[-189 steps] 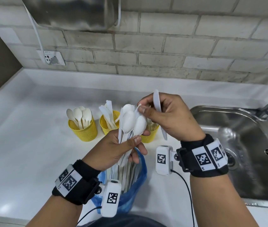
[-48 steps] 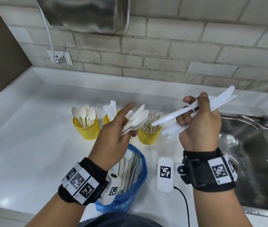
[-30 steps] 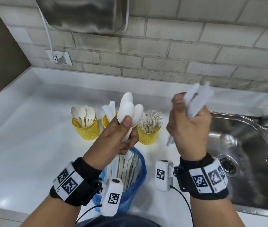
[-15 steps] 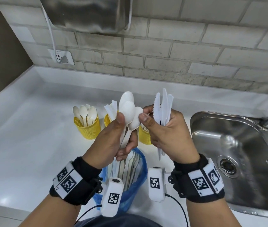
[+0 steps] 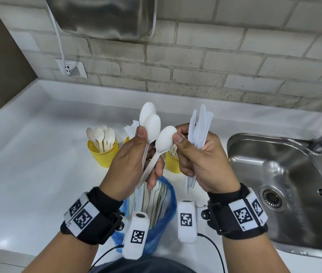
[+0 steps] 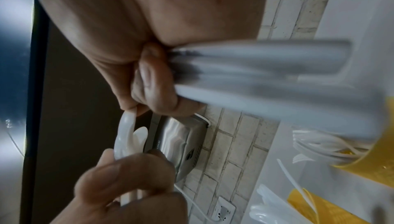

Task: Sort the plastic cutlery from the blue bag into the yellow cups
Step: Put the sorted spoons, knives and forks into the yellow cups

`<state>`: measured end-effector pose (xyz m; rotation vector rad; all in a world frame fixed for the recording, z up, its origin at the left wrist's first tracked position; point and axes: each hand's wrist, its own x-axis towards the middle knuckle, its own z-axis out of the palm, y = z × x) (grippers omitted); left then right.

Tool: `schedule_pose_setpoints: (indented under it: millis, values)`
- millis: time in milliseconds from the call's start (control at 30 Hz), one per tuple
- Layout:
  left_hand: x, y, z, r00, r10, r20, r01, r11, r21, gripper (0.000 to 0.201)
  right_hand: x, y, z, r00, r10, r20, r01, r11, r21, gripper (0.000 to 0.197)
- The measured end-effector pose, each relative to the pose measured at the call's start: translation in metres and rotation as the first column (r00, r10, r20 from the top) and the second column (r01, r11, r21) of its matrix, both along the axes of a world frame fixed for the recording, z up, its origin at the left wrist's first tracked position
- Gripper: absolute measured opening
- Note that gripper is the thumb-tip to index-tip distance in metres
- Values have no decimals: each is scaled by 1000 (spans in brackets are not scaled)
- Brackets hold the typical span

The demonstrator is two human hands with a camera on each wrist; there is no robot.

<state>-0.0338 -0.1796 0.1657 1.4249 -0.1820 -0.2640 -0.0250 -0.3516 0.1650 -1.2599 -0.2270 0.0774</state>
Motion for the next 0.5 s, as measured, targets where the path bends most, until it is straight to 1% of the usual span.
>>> schedule_pose_setpoints:
  millis: [67, 167, 233, 267, 300, 367, 433, 500]
  values:
    - [2, 1, -1, 1000, 20, -13, -20, 1000, 0, 77, -1, 0, 1, 1000, 18, -4, -18, 1000, 25, 12]
    - [0, 1, 1, 1000, 0, 18, -1, 998, 56, 60, -3, 0, 1, 998, 57, 1, -57, 998, -6, 6]
    - [-2, 0, 2, 999, -33, 28, 29, 994, 105, 54, -2, 2, 0, 999, 43, 9, -43, 998, -52, 13]
    - [-3, 0, 3, 998, -44, 33, 39, 991, 127, 55, -2, 4, 0, 1000, 17, 10, -16, 998, -67, 15]
    - [-4, -1, 3, 998, -48, 39, 41, 987, 153, 62, -2, 6, 0, 1000, -18, 12, 19, 997, -79, 15]
    - [-4, -1, 3, 998, -44, 35, 37, 981, 189, 71, -1, 9, 1, 996, -91, 24, 93, 989, -112, 11]
    - [-5, -1, 2, 999, -48, 14, 44, 983, 177, 73, 0, 11, 1, 991, -129, 37, 133, 981, -142, 13]
    - [-5, -1, 2, 998, -61, 8, 59, 985, 164, 73, -1, 12, 0, 991, -125, 54, 133, 977, -165, 20]
